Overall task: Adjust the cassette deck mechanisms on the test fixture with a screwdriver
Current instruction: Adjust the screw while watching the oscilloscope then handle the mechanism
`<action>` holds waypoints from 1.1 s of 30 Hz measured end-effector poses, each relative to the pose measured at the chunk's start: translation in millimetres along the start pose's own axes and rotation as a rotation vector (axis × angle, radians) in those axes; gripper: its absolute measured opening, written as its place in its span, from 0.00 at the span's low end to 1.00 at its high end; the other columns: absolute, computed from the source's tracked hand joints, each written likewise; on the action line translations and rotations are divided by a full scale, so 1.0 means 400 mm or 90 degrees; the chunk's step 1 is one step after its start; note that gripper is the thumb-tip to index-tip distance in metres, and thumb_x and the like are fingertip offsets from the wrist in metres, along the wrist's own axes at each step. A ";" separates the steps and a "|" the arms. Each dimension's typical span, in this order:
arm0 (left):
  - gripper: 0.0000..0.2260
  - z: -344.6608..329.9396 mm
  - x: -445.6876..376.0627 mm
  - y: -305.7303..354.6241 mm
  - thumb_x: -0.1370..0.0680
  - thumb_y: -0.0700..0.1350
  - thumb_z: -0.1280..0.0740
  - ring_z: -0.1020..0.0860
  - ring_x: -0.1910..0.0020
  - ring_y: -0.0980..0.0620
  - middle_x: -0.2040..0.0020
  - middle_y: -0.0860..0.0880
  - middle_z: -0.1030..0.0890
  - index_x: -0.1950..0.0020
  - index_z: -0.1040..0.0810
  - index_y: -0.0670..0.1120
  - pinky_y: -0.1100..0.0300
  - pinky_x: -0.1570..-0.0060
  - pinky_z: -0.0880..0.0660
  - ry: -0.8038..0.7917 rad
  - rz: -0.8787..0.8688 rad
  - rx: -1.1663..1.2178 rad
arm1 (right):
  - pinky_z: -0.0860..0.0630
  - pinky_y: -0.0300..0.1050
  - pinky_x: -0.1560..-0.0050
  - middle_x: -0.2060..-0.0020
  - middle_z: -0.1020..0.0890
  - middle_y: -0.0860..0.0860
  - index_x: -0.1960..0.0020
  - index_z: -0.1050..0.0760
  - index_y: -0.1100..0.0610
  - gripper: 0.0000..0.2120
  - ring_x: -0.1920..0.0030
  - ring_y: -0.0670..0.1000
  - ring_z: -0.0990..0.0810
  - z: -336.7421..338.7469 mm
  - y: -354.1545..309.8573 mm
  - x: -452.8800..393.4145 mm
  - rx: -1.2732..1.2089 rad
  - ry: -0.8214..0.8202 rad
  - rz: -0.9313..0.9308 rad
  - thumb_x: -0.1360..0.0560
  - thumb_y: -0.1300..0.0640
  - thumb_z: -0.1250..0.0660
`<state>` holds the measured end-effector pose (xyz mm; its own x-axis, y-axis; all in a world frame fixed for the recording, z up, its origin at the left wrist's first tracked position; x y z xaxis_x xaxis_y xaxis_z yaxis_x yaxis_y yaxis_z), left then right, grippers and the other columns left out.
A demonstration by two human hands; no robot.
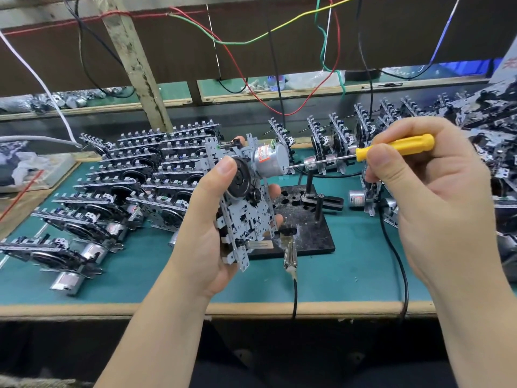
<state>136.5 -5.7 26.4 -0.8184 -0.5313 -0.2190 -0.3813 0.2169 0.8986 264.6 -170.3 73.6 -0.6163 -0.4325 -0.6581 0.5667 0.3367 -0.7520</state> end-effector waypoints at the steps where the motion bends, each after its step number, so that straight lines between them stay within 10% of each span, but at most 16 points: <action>1: 0.17 0.000 -0.001 0.000 0.26 0.59 0.37 0.21 0.43 0.43 0.45 0.49 0.16 0.46 0.14 0.53 0.42 0.47 0.22 -0.002 -0.001 -0.001 | 0.24 0.41 0.52 0.57 0.19 0.43 0.48 0.24 0.44 0.03 0.57 0.49 0.20 -0.001 0.001 0.000 -0.003 -0.002 -0.001 0.21 0.49 0.30; 12: 0.24 0.009 -0.042 -0.006 0.27 0.60 0.34 0.19 0.45 0.47 0.43 0.47 0.17 0.39 0.20 0.46 0.43 0.46 0.22 0.018 0.029 -0.049 | 0.27 0.39 0.60 0.63 0.21 0.45 0.54 0.21 0.47 0.05 0.64 0.47 0.25 0.065 0.055 0.004 -0.179 0.149 -0.032 0.24 0.57 0.28; 17: 0.36 -0.005 -0.154 0.037 0.32 0.66 0.27 0.23 0.38 0.64 0.34 0.65 0.24 0.26 0.39 0.71 0.56 0.39 0.27 -0.046 -0.036 -0.546 | 0.30 0.35 0.61 0.65 0.22 0.45 0.56 0.20 0.49 0.05 0.67 0.43 0.28 0.129 0.106 0.008 -0.214 0.250 -0.110 0.25 0.59 0.31; 22: 0.49 -0.065 -0.258 -0.064 0.34 0.71 0.28 0.33 0.29 0.50 0.27 0.54 0.32 0.19 0.47 0.60 0.43 0.32 0.31 -0.266 -0.061 -1.093 | 0.27 0.35 0.57 0.61 0.21 0.41 0.57 0.19 0.43 0.06 0.62 0.41 0.26 0.109 0.119 0.022 -0.143 0.199 -0.152 0.23 0.48 0.34; 33: 0.48 -0.020 -0.278 -0.161 0.32 0.74 0.34 0.35 0.30 0.45 0.28 0.53 0.34 0.19 0.51 0.60 0.42 0.38 0.30 -0.283 -0.008 -1.189 | 0.27 0.48 0.47 0.53 0.17 0.44 0.54 0.21 0.44 0.11 0.50 0.46 0.20 0.051 0.176 0.054 -0.033 0.028 -0.228 0.20 0.41 0.39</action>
<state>255.4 33.0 -4.2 -0.9696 -0.2437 -0.0232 0.2428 -0.9694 0.0362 302.2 -173.1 7.2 -0.7943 -0.4949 -0.3523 0.2823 0.2127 -0.9354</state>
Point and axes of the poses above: each hand's wrist, its own x-axis away from the middle knuckle, its own z-axis out of the back of the hand, y = z × x, the point moved 8 cm from there along -x, towards the middle knuckle
